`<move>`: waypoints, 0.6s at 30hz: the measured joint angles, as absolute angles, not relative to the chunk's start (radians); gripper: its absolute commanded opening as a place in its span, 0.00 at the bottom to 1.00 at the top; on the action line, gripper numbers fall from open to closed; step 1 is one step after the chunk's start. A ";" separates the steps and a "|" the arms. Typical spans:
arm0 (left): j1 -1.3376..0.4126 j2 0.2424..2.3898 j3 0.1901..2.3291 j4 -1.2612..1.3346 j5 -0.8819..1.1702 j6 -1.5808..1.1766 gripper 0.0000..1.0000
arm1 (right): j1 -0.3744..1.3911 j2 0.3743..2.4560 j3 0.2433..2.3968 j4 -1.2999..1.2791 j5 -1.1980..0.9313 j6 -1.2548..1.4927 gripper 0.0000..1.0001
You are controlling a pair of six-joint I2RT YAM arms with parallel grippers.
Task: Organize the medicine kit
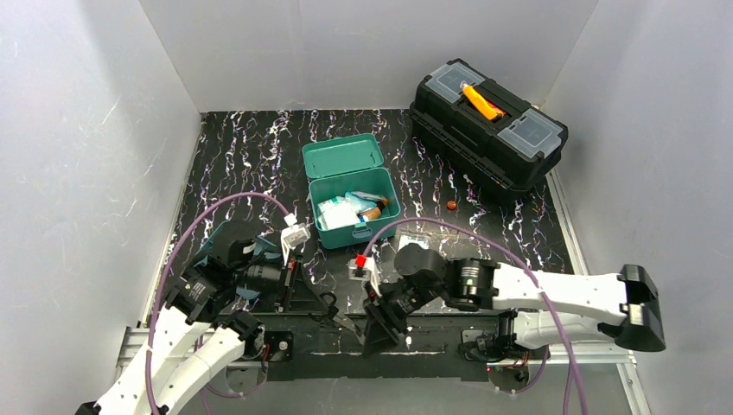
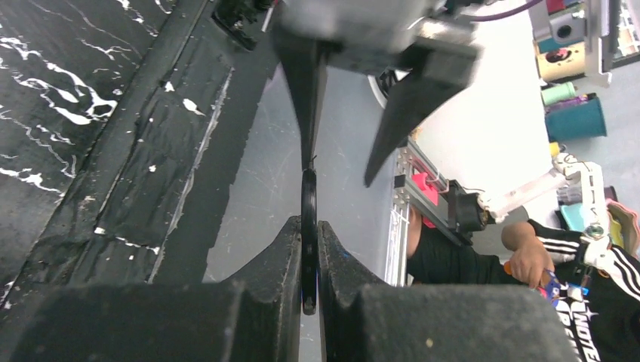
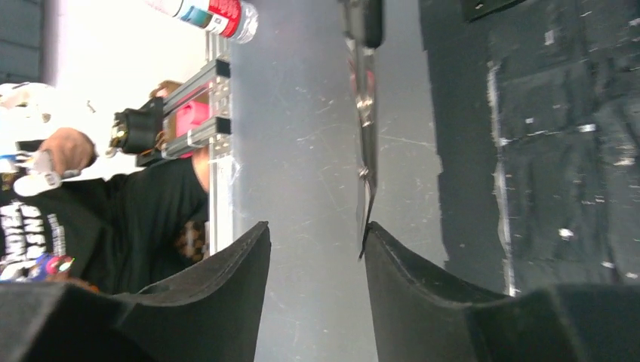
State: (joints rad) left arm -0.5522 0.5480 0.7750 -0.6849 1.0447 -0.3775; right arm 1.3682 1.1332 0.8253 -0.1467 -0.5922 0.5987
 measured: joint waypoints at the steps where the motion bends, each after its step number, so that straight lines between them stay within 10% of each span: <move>1: -0.552 0.551 0.775 -0.686 1.028 -0.377 0.00 | 1.368 1.099 0.826 -0.173 -0.553 0.585 0.63; 18: -0.552 0.715 0.892 -0.517 0.579 -0.472 0.00 | 1.342 0.603 0.873 -0.529 0.221 0.521 0.81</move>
